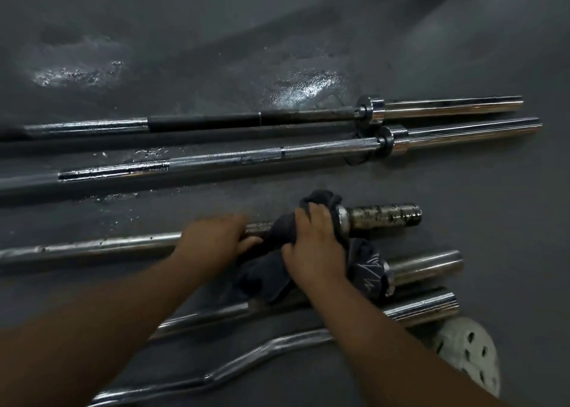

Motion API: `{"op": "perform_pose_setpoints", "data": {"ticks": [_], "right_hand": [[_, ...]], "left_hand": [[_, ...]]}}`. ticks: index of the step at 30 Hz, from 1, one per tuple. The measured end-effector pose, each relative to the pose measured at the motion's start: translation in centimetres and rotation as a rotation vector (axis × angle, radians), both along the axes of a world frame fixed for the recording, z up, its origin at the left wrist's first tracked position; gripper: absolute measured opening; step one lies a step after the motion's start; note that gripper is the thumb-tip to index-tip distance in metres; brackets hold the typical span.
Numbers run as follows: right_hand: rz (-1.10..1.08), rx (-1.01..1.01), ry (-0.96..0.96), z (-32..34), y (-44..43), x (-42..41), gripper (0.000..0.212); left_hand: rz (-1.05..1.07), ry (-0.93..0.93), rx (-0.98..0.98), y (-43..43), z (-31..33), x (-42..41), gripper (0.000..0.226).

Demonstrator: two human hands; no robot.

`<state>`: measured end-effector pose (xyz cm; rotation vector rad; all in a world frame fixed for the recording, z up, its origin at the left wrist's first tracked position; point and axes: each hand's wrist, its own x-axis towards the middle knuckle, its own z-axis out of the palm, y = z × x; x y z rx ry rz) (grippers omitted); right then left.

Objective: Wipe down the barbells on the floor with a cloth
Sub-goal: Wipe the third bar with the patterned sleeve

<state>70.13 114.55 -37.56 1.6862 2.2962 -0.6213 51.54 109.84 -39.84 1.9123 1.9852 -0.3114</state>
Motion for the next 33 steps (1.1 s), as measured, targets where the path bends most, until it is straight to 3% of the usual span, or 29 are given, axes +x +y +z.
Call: {"op": "perform_pose_setpoints", "data": {"ticks": [1, 4, 5, 6, 9, 11, 13, 15, 18, 22, 26, 28, 31, 33], "right_hand": [[-0.003, -0.02, 0.022, -0.1, -0.6, -1.2, 0.072], [0.156, -0.1, 0.058, 0.0, -0.7, -1.4, 0.075], [0.182, -0.095, 0.062, 0.1, -0.1, -0.3, 0.075], [0.157, -0.064, 0.054, 0.2, 0.7, 0.7, 0.074], [0.02, 0.009, -0.029, 0.3, -0.4, 0.6, 0.076], [0.021, -0.046, -0.004, 0.3, -2.1, -2.1, 0.083], [0.147, -0.111, 0.044, 0.4, -2.7, -2.8, 0.086], [0.249, -0.118, 0.04, 0.9, -1.5, -0.6, 0.085], [0.22, -0.076, -0.061, 1.8, 0.2, 2.9, 0.083], [0.184, -0.157, -0.096, 2.2, -1.1, 0.0, 0.086], [0.393, -0.166, -0.009, 1.7, -2.3, -2.0, 0.083], [0.265, -0.099, 0.003, 1.5, -1.5, -0.1, 0.08], [0.031, -0.022, -0.072, 1.3, -1.0, 1.4, 0.081], [0.099, -0.086, -0.05, 1.4, -2.5, -0.9, 0.079]], "left_hand": [[0.023, -0.059, -0.039, 0.3, -0.4, -0.2, 0.055], [0.139, -0.445, -0.505, 3.4, 0.2, -2.0, 0.066], [0.119, -0.482, -0.549, 3.9, 0.5, -2.2, 0.069], [0.072, -0.443, -0.517, 4.1, 0.9, -2.1, 0.068], [-0.083, -0.109, -0.132, 0.6, 0.6, -1.7, 0.045], [-0.175, -0.069, -0.004, -2.1, 0.5, -1.5, 0.043], [-0.181, -0.114, -0.066, -1.7, -0.3, -2.2, 0.039], [-0.094, -0.244, -0.27, 0.2, -1.2, -2.9, 0.03], [-0.045, -0.437, -0.491, 2.5, -1.4, -3.2, 0.017], [-0.183, -0.1, -0.298, 0.8, 0.6, -2.6, 0.032], [-0.139, -0.116, -0.027, -3.3, 0.1, -4.7, 0.04], [-0.073, -0.092, 0.103, -4.3, -0.8, -4.2, 0.052], [0.069, -0.207, -0.211, -1.2, -1.4, -3.8, 0.05], [0.073, -0.277, -0.317, -0.1, -1.3, -4.3, 0.054]]}}
